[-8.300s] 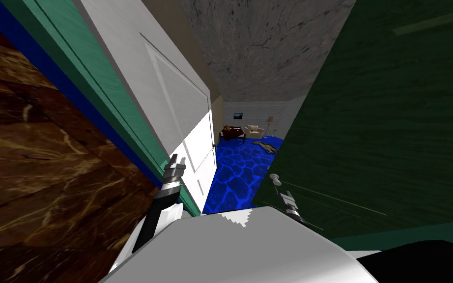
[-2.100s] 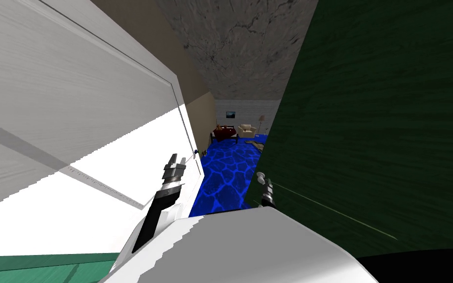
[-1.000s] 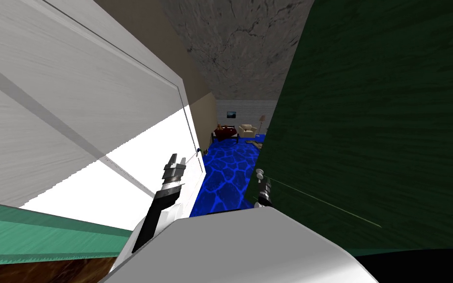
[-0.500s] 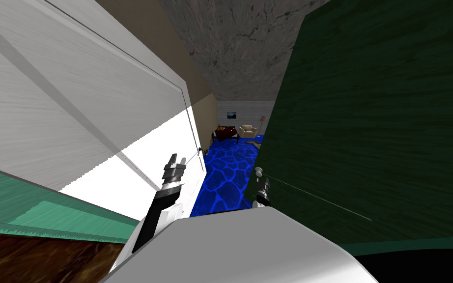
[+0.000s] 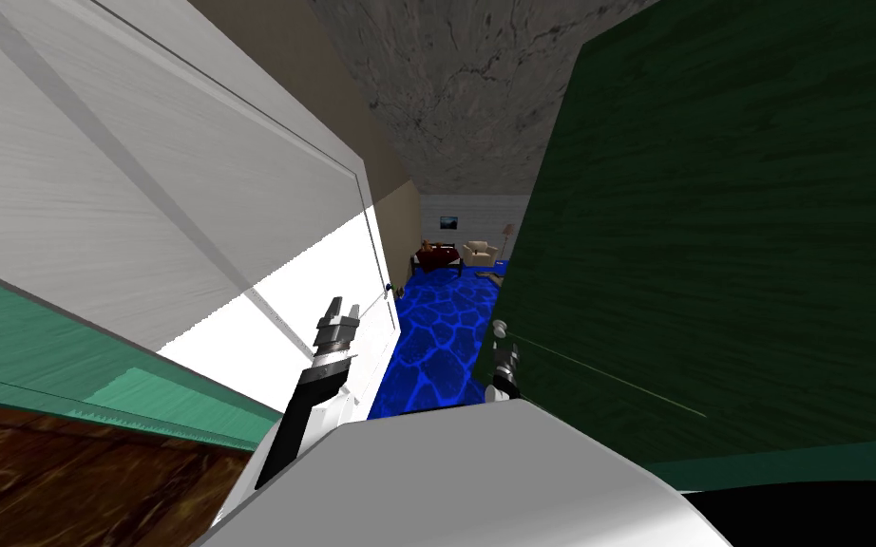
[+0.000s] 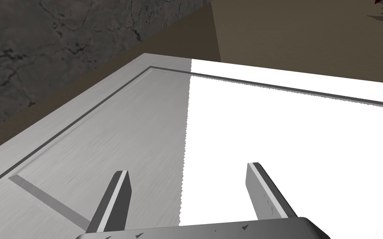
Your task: Push the door open
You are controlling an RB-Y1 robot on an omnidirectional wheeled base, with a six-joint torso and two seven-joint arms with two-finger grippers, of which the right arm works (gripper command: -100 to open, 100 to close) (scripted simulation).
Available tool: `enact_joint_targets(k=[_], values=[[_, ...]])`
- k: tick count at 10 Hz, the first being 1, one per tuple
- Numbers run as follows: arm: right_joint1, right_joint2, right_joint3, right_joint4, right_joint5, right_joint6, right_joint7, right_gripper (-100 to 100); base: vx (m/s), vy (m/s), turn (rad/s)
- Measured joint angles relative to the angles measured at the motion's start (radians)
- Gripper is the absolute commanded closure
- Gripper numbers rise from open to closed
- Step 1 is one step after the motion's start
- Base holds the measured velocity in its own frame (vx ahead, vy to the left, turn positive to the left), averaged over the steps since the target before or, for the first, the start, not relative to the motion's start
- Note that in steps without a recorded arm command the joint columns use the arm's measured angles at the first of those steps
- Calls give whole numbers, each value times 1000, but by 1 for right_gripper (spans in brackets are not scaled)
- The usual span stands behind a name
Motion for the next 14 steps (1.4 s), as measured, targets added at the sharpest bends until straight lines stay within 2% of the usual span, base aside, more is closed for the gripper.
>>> enact_joint_targets(k=[6,14], values=[[-7,15,32,-30,-54,14,-155,-100,-54,14,11],[-24,31,67,-44,-113,23,-360,-100,-44,13,9]])
